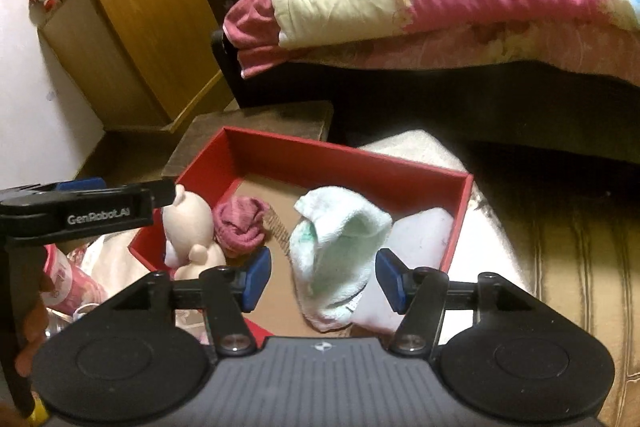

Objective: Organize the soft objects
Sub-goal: 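Open the left tool to drop the bear while the right tool drops the sponge into the box, then move the right tool to the pink pig plush while the left tool reaches the white sponge block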

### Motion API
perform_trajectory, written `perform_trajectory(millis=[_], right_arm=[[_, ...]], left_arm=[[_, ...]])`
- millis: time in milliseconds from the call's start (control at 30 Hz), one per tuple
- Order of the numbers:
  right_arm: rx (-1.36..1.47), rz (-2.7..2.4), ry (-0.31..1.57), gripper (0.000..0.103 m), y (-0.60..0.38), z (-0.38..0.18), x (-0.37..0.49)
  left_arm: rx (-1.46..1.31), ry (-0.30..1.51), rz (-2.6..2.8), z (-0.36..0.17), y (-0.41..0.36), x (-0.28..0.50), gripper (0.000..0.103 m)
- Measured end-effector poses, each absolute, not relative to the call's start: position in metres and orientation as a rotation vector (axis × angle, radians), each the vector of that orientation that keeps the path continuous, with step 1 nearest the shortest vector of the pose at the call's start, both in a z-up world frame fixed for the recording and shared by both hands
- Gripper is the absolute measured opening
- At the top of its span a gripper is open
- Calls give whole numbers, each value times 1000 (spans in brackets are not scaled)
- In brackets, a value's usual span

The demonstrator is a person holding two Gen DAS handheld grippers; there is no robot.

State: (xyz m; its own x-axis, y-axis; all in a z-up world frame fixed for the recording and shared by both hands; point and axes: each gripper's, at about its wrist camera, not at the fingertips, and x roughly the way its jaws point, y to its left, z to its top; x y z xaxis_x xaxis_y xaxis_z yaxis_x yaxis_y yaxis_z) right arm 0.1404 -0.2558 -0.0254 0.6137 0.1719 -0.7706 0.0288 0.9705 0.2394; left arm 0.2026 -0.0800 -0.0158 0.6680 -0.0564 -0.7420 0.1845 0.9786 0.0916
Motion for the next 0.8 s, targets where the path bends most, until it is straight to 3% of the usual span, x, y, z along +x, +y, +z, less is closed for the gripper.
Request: perform_trajectory(millis=[400, 800], right_arm=[[280, 82, 873, 30, -264, -6, 107], [284, 111, 885, 30, -258, -7, 78]], left_arm=[[151, 829, -162, 10, -71, 162, 87], [121, 914, -191, 0, -50, 138, 87]])
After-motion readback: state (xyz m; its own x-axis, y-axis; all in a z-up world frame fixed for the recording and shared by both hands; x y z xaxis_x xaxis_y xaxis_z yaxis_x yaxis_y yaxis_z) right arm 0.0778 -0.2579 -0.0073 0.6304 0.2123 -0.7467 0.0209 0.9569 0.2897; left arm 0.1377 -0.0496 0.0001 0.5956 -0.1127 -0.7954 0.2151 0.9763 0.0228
